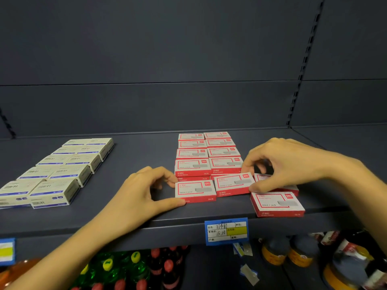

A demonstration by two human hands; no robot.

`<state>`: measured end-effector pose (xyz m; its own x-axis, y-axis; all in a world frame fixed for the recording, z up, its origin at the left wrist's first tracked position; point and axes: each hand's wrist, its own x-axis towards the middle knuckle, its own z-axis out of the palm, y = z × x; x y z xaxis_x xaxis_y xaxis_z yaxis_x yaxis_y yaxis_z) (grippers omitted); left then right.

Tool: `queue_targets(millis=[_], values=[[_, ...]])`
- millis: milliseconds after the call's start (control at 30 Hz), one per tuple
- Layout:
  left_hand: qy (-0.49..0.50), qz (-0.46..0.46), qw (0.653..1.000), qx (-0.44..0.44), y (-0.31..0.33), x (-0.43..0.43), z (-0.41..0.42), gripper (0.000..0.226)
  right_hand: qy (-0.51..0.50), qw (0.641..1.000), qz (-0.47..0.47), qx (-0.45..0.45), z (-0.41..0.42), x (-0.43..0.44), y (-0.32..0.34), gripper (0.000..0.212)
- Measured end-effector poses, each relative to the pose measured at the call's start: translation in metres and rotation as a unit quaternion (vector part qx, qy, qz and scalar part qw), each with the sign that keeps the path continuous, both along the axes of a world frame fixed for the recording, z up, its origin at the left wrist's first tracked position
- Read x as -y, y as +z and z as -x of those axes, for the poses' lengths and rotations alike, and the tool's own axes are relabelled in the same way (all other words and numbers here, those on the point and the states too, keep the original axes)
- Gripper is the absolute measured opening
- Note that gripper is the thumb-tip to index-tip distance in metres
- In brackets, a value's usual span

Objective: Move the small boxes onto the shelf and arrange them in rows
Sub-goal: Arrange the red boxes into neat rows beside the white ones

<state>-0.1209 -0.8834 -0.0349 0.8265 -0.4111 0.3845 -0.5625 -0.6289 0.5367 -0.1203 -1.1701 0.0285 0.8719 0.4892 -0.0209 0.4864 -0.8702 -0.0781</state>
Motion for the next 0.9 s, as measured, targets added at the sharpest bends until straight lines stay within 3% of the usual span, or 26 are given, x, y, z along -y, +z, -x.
queue_targets(millis=[200, 400, 500, 633, 800, 900], values=[[0.027, -0.003, 1.000, 0.004, -0.003, 0.004, -0.004, 0.030, -0.008, 1.000, -0.001, 0.013, -0.002, 0.003, -0.005, 0.041], [0.034, 0.003, 0.999, 0.007, -0.004, 0.007, -0.005, 0.030, -0.011, 0.998, -0.053, 0.023, 0.000, 0.013, -0.007, 0.028], [0.032, 0.018, 0.998, 0.043, -0.002, 0.010, -0.002, 0.032, -0.029, 0.994, -0.098, 0.023, 0.004, 0.032, -0.003, 0.042], [-0.010, 0.005, 0.998, 0.064, 0.006, 0.022, 0.003, 0.037, -0.046, 0.992, -0.115, -0.003, 0.010, 0.055, -0.005, 0.049], [-0.078, -0.013, 0.995, 0.061, 0.011, 0.046, 0.007, 0.035, -0.052, 0.986, -0.134, -0.079, 0.016, 0.067, -0.014, 0.038], [-0.105, -0.034, 0.993, 0.050, 0.013, 0.062, 0.007, 0.042, -0.057, 0.986, -0.137, -0.081, 0.018, 0.070, -0.017, 0.038]])
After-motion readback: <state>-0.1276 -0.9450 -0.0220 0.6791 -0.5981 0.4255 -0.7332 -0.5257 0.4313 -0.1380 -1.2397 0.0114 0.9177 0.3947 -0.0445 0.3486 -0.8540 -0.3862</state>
